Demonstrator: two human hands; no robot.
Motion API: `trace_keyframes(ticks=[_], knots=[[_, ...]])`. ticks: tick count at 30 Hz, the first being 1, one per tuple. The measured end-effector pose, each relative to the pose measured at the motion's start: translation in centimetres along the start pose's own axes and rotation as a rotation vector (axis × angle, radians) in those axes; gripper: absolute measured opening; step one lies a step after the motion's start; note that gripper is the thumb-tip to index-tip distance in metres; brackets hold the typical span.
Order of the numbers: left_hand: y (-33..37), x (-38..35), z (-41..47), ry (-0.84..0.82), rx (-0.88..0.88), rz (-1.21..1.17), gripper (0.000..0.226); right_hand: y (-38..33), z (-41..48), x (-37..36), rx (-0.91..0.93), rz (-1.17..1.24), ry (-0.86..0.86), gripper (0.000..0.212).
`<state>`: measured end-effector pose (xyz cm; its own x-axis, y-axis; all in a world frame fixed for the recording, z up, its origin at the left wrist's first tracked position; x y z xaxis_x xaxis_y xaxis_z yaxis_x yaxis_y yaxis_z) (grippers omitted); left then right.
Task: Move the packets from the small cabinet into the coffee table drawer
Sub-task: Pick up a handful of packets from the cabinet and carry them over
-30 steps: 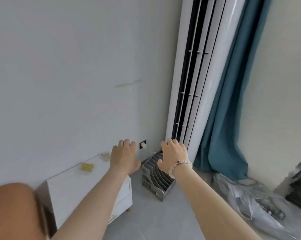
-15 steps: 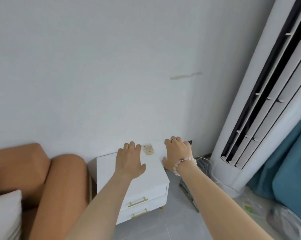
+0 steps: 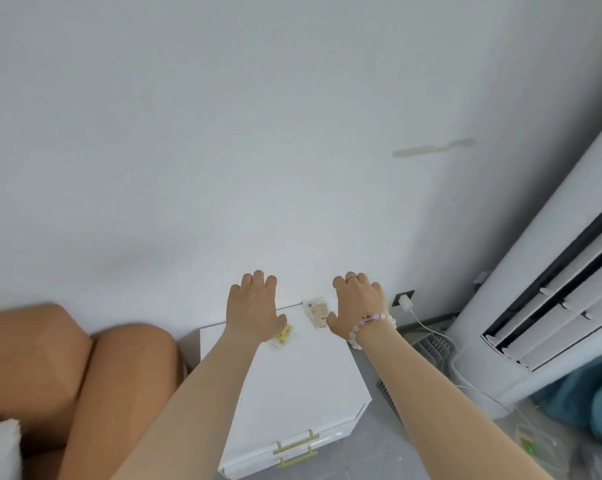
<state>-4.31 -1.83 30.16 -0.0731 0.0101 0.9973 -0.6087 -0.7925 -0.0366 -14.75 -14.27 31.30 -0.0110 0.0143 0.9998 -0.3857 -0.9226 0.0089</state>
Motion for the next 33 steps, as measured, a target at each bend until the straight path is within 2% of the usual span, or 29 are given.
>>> trace_keyframes(ticks=[6,16,24,30,33], knots=[[-2.5,-4.8,4.9,-0.086,0.020,-0.011,0.054,0.3,3.5,-5.0,-0.053,-0.011,-0.118,0.035],[-3.1,-14.5,6.5,-0.295,0.067,-0.055,0.058,3.4,5.7,-14.1,-0.111,-0.021,-0.347,0.040],[-4.0,-26.0,6.7,-0.591,0.469,-0.323,0.067,4.5,8.5,-26.3,-0.106,0.030,-0.466,0.038],[-2.4,-34.1,8.0,-0.690,0.666,-0.470,0.071,6.1,12.5,-34.2,-0.153,0.038,-0.476,0.034],[-1.0,-37.7,9.3,-0.685,0.814,-0.615,0.072,7.5,14.8,-37.2,-0.185,0.040,-0.439,0.043]])
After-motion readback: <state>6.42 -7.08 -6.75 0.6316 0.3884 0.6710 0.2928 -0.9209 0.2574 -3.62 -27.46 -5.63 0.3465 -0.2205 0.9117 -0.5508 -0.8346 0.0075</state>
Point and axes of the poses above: each hand's wrist, its own z-axis towards the middle knuckle, its own x-axis out of the back of the hand, y = z × x, the point moved 5 cm from there along z, towards the middle knuckle, and after that the axes turned 7 degrees about x, right-handed, at the moved point
